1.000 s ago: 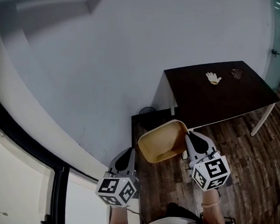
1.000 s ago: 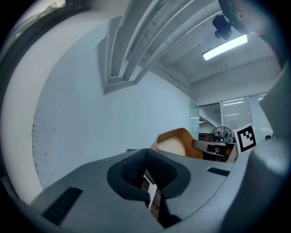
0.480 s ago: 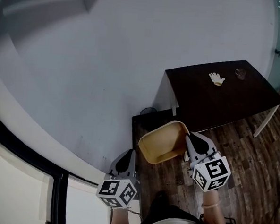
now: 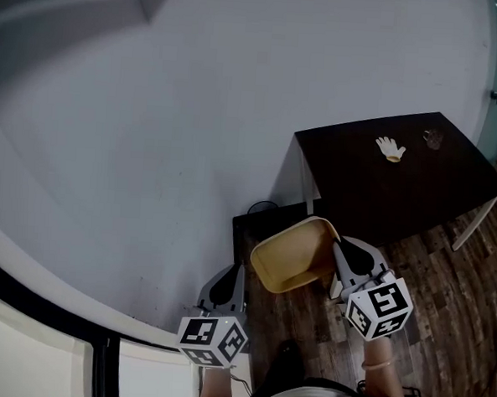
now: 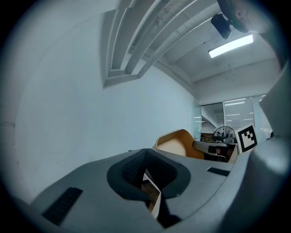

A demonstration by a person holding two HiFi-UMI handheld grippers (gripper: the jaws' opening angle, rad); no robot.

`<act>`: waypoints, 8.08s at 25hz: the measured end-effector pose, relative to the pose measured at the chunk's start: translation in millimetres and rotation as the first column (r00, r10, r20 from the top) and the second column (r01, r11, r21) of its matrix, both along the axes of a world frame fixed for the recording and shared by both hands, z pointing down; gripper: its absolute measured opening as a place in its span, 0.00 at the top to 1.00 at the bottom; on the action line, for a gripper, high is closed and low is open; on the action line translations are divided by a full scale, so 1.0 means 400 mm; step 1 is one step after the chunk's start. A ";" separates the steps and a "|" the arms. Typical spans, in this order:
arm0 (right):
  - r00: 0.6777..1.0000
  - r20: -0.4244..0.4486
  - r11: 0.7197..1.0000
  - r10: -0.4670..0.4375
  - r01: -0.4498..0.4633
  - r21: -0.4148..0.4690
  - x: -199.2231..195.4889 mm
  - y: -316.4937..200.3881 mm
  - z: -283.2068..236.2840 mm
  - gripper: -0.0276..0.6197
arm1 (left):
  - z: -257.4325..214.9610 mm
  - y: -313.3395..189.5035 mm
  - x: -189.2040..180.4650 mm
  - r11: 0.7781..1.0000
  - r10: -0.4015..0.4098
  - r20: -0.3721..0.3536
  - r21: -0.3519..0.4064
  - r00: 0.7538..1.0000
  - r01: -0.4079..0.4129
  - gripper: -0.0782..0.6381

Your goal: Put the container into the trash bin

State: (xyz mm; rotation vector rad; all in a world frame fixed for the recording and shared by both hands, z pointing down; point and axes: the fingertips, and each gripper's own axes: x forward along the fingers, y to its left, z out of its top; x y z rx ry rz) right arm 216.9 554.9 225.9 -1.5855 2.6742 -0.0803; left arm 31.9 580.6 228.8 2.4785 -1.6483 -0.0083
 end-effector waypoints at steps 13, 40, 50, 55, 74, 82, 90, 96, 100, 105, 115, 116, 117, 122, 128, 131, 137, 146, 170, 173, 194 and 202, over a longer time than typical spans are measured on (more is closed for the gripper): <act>0.999 0.002 0.999 0.035 -0.035 0.009 -0.094 -0.294 -0.050 0.92 | -0.041 -0.293 -0.092 0.999 0.035 -0.017 0.012 0.999 -0.035 0.86; 0.998 0.030 0.998 0.057 -0.058 0.024 -0.242 -0.749 -0.076 0.92 | -0.047 -0.732 -0.231 0.999 0.033 -0.050 0.015 0.998 -0.033 0.86; 0.999 0.040 0.999 0.036 -0.036 -0.004 -0.252 -1.085 -0.036 0.92 | -0.016 -1.058 -0.235 1.000 0.026 -0.027 -0.012 0.999 -0.027 0.86; 0.999 0.039 1.000 0.001 -0.002 0.014 -0.252 -1.131 -0.041 0.92 | -0.019 -1.097 -0.229 1.000 0.000 -0.025 0.001 1.000 0.000 0.86; 0.997 0.053 0.997 -0.050 0.053 -0.062 -0.285 -1.524 0.068 0.92 | 0.065 -1.459 -0.253 0.996 -0.080 -0.031 -0.039 0.996 0.078 0.86; 1.000 -0.010 0.995 0.013 -0.014 -0.100 -0.341 -1.647 0.148 0.92 | 0.147 -1.601 -0.314 0.995 -0.055 -0.032 -0.082 0.998 0.052 0.86; 0.998 -0.054 0.989 0.038 -0.045 -0.138 -0.416 -1.778 0.261 0.92 | 0.280 -1.751 -0.369 0.992 -0.037 -0.029 -0.119 0.999 0.034 0.86; 0.993 -0.111 0.987 0.030 -0.047 -0.156 -0.444 -1.849 0.339 0.92 | 0.364 -1.825 -0.371 0.987 -0.025 -0.033 -0.157 0.999 0.020 0.86; 0.988 -0.153 0.981 0.027 -0.055 -0.186 -0.453 -1.898 0.410 0.92 | 0.426 -1.874 -0.370 0.985 -0.007 -0.010 -0.171 1.000 0.006 0.86; 0.981 -0.194 0.976 0.013 -0.054 -0.213 -0.470 -1.937 0.492 0.92 | 0.504 -1.909 -0.383 0.979 -0.005 -0.002 -0.202 1.000 0.004 0.86; 0.954 -0.299 0.971 -0.020 -0.053 -0.234 -0.530 -2.032 0.667 0.92 | 0.677 -2.000 -0.428 0.966 -0.028 -0.058 -0.258 0.998 0.012 0.86; 0.951 -0.309 0.970 -0.024 -0.052 -0.237 -0.535 -2.039 0.683 0.92 | 0.693 -2.006 -0.433 0.965 -0.031 -0.057 -0.263 0.998 0.015 0.86; 0.947 -0.319 0.970 -0.029 -0.051 -0.238 -0.540 -2.045 0.699 0.92 | 0.710 -2.011 -0.440 0.963 -0.035 -0.057 -0.268 0.998 0.018 0.86; 0.930 -0.363 0.966 -0.053 -0.044 -0.255 -0.568 -2.071 0.787 0.92 | 0.794 -2.031 -0.478 0.954 -0.061 -0.062 -0.299 0.996 0.040 0.86; 0.912 -0.401 0.953 -0.085 -0.044 -0.301 -0.595 -2.087 0.908 0.92 | 0.899 -2.057 -0.493 0.943 -0.061 -0.071 -0.331 0.996 0.035 0.86; 0.898 -0.426 0.949 -0.105 -0.037 -0.313 -0.612 -2.095 0.969 0.92 | 0.947 -2.073 -0.501 0.939 -0.063 -0.074 -0.341 0.995 0.035 0.86; 0.861 -0.489 0.948 -0.142 -0.024 -0.318 -0.638 -2.114 1.078 0.92 | 1.039 -2.091 -0.507 0.934 -0.051 -0.075 -0.358 0.996 0.021 0.86; 0.805 -0.569 0.943 -0.172 -0.032 -0.330 -0.624 -2.132 1.227 0.92 | 1.175 -2.089 -0.503 0.925 -0.030 -0.054 -0.380 0.998 0.007 0.86; 0.734 -0.609 0.876 -0.301 -0.039 -0.480 -0.672 -2.155 1.516 0.91 | 1.293 -2.161 -0.488 0.922 -0.027 -0.091 -0.386 0.996 -0.010 0.86; 0.738 -0.593 0.859 -0.322 -0.036 -0.511 -0.688 -2.151 1.545 0.89 | 1.300 -2.166 -0.497 0.922 -0.030 -0.094 -0.386 0.995 -0.009 0.86; 0.776 -0.518 0.801 -0.358 -0.030 -0.598 -0.730 -2.134 1.608 0.85 | 1.305 -2.162 -0.545 0.922 -0.066 -0.131 -0.387 0.989 0.011 0.86; 0.781 -0.509 0.798 -0.362 -0.022 -0.602 -0.719 -2.111 1.587 0.85 | 1.286 -2.146 -0.533 0.923 -0.059 -0.119 -0.385 0.991 0.009 0.86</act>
